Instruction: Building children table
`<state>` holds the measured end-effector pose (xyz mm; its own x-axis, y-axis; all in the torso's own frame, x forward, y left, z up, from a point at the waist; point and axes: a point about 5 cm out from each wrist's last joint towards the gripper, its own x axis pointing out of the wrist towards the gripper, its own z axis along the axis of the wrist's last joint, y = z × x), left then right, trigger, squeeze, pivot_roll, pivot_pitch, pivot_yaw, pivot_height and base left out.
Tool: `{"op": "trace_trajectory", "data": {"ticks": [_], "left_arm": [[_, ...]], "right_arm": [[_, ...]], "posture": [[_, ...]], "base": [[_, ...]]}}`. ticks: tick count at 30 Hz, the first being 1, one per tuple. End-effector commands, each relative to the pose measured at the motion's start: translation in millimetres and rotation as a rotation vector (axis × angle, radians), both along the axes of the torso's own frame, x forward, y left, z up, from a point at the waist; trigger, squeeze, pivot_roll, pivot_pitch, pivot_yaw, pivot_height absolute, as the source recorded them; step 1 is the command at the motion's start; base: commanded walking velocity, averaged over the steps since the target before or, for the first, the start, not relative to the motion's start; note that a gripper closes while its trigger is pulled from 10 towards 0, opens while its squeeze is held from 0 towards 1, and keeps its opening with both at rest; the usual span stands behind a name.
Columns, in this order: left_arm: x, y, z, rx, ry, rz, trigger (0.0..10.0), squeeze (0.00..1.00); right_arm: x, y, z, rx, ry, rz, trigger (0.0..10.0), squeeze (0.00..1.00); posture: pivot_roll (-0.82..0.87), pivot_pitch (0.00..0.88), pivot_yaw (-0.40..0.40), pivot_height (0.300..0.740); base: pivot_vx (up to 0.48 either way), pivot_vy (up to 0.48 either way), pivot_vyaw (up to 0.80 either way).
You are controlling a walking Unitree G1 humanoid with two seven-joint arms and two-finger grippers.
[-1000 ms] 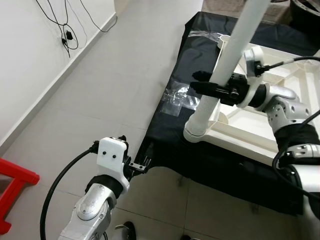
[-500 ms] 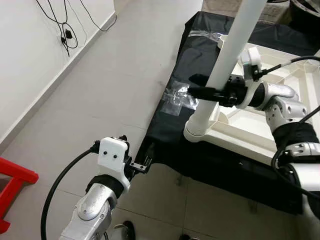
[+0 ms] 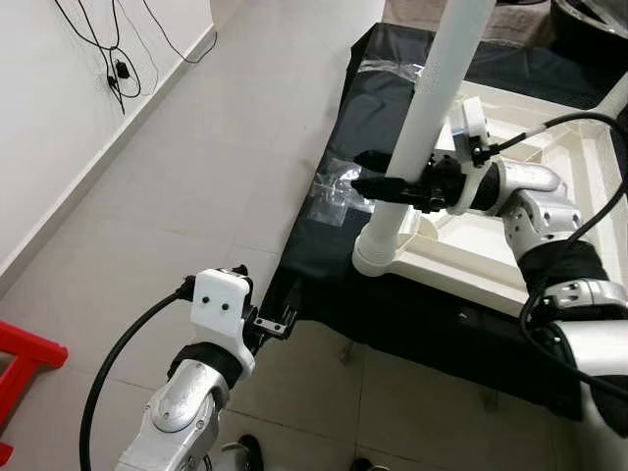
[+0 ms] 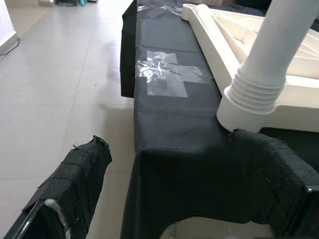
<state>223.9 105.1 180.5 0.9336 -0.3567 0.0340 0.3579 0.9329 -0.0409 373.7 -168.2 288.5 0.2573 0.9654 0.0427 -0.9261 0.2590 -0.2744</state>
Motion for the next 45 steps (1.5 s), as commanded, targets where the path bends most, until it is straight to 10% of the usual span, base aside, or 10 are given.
{"op": "trace_trajectory", "data": {"ticks": [1, 14, 23, 24, 45], "left_arm": [[-0.7, -0.1, -1.2, 0.01, 0.003, -0.001, 10.0, 0.0], [1.8, 0.9, -2.1, 0.014, -0.001, -0.002, 10.0, 0.0], [1.5, 2.3, -2.5, 0.019, 0.0, -0.003, 10.0, 0.0], [2.7, 2.3, -2.1, 0.02, -0.002, -0.005, 10.0, 0.0], [6.8, 4.0, 1.2, 0.03, -0.016, -0.004, 10.0, 0.0]], "right_arm": [[3.5, -6.0, -30.6, -0.077, 0.081, -0.103, 10.0, 0.0], [8.7, -9.4, -45.8, 0.017, 0.119, -0.299, 10.0, 0.0], [23.5, -10.5, -48.3, 0.148, 0.156, -0.621, 10.0, 0.0], [29.6, -13.3, -50.2, 0.194, 0.172, -0.801, 10.0, 0.0], [35.4, 4.2, -60.4, 0.301, 0.134, -1.456, 10.0, 0.0]], "posture": [[0.12, 0.264, -0.068, 0.74], [0.11, 0.248, -0.062, 0.74], [0.11, 0.247, -0.06, 0.74], [0.11, 0.247, -0.059, 0.74], [0.12, 0.259, -0.056, 0.74]], "base": [[0.0, 0.0, 0.0], [0.0, 0.0, 0.0], [0.0, 0.0, 0.0], [0.0, 0.0, 0.0], [0.0, 0.0, 0.0]]}}
